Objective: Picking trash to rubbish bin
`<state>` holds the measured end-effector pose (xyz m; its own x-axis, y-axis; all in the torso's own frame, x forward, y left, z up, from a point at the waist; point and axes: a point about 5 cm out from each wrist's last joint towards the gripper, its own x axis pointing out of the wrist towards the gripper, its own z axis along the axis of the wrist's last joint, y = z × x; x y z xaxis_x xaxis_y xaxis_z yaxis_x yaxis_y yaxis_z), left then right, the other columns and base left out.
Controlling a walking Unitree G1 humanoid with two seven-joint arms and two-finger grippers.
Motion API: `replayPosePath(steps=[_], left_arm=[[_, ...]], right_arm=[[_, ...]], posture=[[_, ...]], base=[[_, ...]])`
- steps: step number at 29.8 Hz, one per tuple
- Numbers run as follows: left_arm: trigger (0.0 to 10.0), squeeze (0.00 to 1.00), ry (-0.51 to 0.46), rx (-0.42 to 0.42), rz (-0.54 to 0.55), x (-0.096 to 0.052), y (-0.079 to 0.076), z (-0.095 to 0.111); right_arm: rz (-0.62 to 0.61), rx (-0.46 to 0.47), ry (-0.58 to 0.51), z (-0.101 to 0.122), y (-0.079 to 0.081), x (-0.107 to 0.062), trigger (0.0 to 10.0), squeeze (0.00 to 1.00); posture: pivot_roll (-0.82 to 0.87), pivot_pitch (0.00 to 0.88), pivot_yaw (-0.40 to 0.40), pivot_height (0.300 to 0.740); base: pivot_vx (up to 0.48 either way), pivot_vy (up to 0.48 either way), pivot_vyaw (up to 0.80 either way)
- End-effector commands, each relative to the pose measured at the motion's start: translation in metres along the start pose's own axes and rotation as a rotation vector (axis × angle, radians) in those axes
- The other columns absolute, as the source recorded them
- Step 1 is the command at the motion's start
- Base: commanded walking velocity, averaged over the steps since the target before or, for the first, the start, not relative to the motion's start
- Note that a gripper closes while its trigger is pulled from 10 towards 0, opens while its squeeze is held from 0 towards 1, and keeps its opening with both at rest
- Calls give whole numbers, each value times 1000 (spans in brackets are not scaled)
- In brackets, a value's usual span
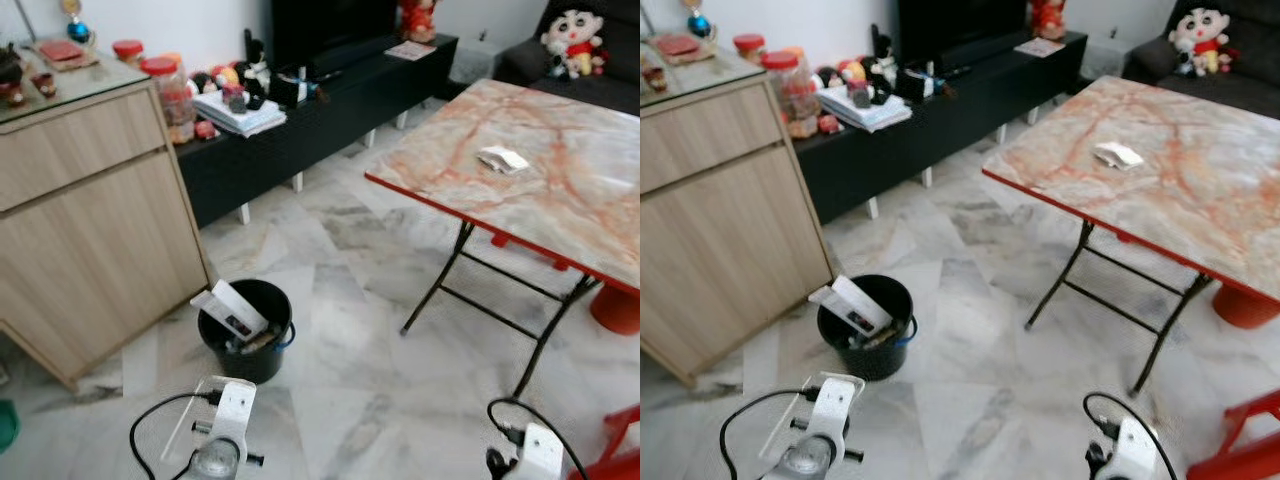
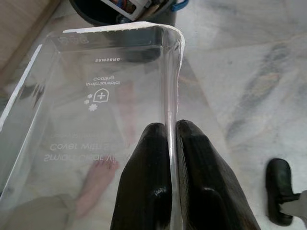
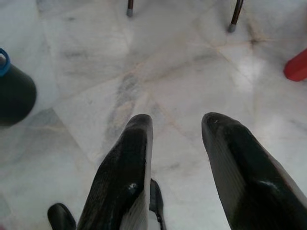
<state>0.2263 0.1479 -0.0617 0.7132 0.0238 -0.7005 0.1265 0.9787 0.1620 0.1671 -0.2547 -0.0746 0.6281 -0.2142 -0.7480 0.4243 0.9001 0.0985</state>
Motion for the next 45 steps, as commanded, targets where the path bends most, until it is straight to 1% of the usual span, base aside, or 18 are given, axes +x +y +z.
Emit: replayPosePath(steps=[1,5,8,9,12,15,21,24,30,33,35,36,39,42,45], left_arm=[[10000,0,5,4,-2,0,-3,1],[10000,0,3,0,1,1,-3,2],[10000,0,1,-2,4,1,-2,3],[10000,0,1,-3,5,1,-2,3],[10000,0,1,-4,6,1,-2,3],[10000,0,2,-4,8,1,-2,3],[10000,0,5,-4,8,1,-2,2],[10000,0,5,-2,9,1,-2,2],[10000,0,4,-1,12,1,0,2],[10000,0,3,1,14,1,1,2],[10000,0,3,1,14,1,1,2],[10000,0,2,3,13,1,1,3],[10000,0,0,5,11,1,0,3],[10000,0,-1,5,10,1,0,4],[10000,0,-4,5,9,1,-1,5]], right_arm=[[-21,5,-10,2,-4,0,10000,0],[-19,19,-21,4,-4,0,10000,0],[-19,-40,-30,6,-5,0,10000,0],[-30,-46,-39,7,-5,0,10000,0],[-29,-43,-37,8,-5,0,10000,0],[-35,4,-40,8,-6,0,10000,0],[-39,-16,-41,9,-7,0,10000,0],[-34,-49,-45,10,-6,1,10000,0],[-35,-35,-44,10,-5,1,10000,0],[-35,-16,-47,11,-5,1,10000,0],[-32,-17,-48,12,-4,1,10000,0],[-25,-33,-51,12,-3,1,10000,0],[-26,-54,-50,13,-3,2,10000,0],[-32,-34,-47,12,-4,2,10000,0],[-32,-30,-49,13,-4,2,10000,0]], posture=[[-67,44,-58,740],[-66,45,-60,740],[-64,46,-63,740],[-64,46,-63,740],[-62,45,-65,740],[-62,45,-65,740],[-62,43,-63,740],[-61,40,-61,740],[-61,39,-61,740],[-59,29,-59,740],[-59,29,-59,740],[-61,21,-57,740],[-61,21,-57,740],[-61,12,-57,740],[-61,10,-57,740]], base=[[311,0,0],[313,0,0],[317,0,0],[319,0,444],[316,0,681],[316,0,408],[317,0,0],[320,0,267],[317,0,669],[320,0,158],[319,0,0],[315,0,0],[319,0,683],[319,0,800],[319,0,0]])
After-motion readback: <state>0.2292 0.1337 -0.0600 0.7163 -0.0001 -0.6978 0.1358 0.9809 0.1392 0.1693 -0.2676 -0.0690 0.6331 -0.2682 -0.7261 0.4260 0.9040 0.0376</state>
